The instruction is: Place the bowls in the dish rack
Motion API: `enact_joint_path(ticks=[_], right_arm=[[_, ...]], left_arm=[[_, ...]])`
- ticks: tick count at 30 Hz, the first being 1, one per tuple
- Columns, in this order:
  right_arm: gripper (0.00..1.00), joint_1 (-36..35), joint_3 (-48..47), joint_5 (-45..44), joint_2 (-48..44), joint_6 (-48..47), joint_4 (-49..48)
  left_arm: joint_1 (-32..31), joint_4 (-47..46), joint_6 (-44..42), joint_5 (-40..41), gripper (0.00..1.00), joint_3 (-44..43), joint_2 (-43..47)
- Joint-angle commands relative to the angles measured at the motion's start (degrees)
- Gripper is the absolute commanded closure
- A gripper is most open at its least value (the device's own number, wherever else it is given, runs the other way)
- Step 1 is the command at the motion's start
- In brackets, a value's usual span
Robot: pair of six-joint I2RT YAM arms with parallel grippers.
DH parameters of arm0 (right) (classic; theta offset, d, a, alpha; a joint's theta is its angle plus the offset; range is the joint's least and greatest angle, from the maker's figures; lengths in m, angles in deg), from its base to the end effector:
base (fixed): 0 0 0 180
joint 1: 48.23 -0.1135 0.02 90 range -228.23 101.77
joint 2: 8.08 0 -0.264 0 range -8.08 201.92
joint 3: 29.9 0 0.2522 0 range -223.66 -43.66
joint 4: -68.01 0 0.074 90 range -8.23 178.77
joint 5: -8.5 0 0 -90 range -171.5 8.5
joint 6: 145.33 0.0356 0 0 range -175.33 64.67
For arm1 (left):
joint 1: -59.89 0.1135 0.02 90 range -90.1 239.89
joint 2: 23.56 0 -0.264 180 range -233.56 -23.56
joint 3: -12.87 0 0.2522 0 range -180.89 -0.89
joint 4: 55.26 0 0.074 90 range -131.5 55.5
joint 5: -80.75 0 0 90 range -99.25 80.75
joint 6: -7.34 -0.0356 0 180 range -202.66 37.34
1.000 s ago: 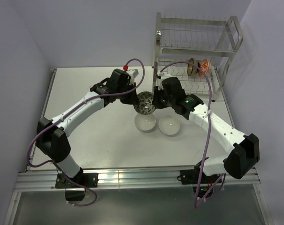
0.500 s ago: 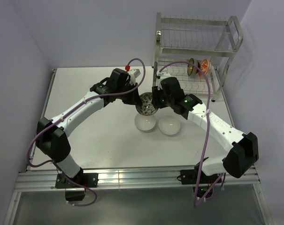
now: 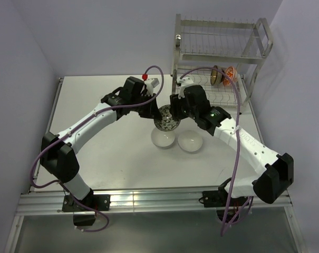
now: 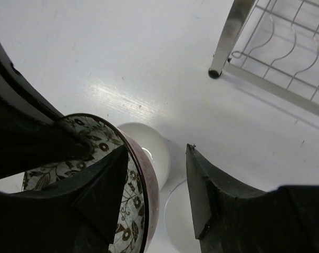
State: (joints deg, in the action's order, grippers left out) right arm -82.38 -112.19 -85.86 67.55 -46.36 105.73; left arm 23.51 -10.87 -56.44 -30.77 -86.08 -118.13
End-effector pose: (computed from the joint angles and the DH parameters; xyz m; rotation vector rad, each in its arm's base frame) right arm 0.2488 0.1655 0.3420 -0.4201 2.0912 0.3673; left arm 0.2938 -0.2327 0.3271 0.4249 2.3752 -0.9724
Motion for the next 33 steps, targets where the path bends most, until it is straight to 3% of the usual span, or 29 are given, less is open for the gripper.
enact_joint_path(ticks=[1, 5, 18, 24, 26, 28, 30, 31, 32, 33], right_arm=[[0.45, -0.2, 0.2, -1.1, -3.3, -1.8, -3.9], [0.53, -0.2, 1.2, 0.2, -3.9, -2.9, -4.4], [0.55, -0.2, 1.7, 2.5, -4.4, -5.5, -1.9], [0.77, -0.2, 2.7, 2.1, -5.8, -6.0, -3.0], [0.93, -0.2, 3.0, 1.7, -5.9, -6.2, -3.7], [1.0, -0.2, 2.5, 1.5, -5.6, -6.2, -3.5], [1.0, -0.1, 2.5, 0.8, -5.7, -6.4, -3.6], [1.0, -0.1, 2.9, 0.4, -6.0, -6.5, -3.7], [1.0, 0.0, 3.2, -0.2, -6.2, -6.8, -4.0], [1.0, 0.1, 3.4, -0.3, -6.5, -6.9, -4.2]], left_arm=[[-0.3, -3.7, 0.9, -4.1, 1.0, -1.0, 1.4], [-0.3, -3.7, 1.1, -4.8, 1.0, -1.4, 1.0], [0.1, -4.1, 0.6, -5.9, 1.0, -0.8, 1.5], [0.1, -4.1, 0.3, -6.3, 1.0, -0.9, 1.3], [0.1, -4.2, 0.2, -6.3, 0.98, -0.5, 1.4], [0.2, -4.2, 0.2, -6.0, 0.94, -0.2, 1.5], [0.7, -4.5, 0.1, -7.6, 0.8, 0.4, 1.7], [1.0, -4.6, 0.7, -9.1, 0.68, 0.6, 1.8], [1.7, -4.8, 1.2, -9.5, 0.49, 1.3, 2.0], [3.0, -5.0, 2.2, -9.8, 0.43, 1.7, 2.2]])
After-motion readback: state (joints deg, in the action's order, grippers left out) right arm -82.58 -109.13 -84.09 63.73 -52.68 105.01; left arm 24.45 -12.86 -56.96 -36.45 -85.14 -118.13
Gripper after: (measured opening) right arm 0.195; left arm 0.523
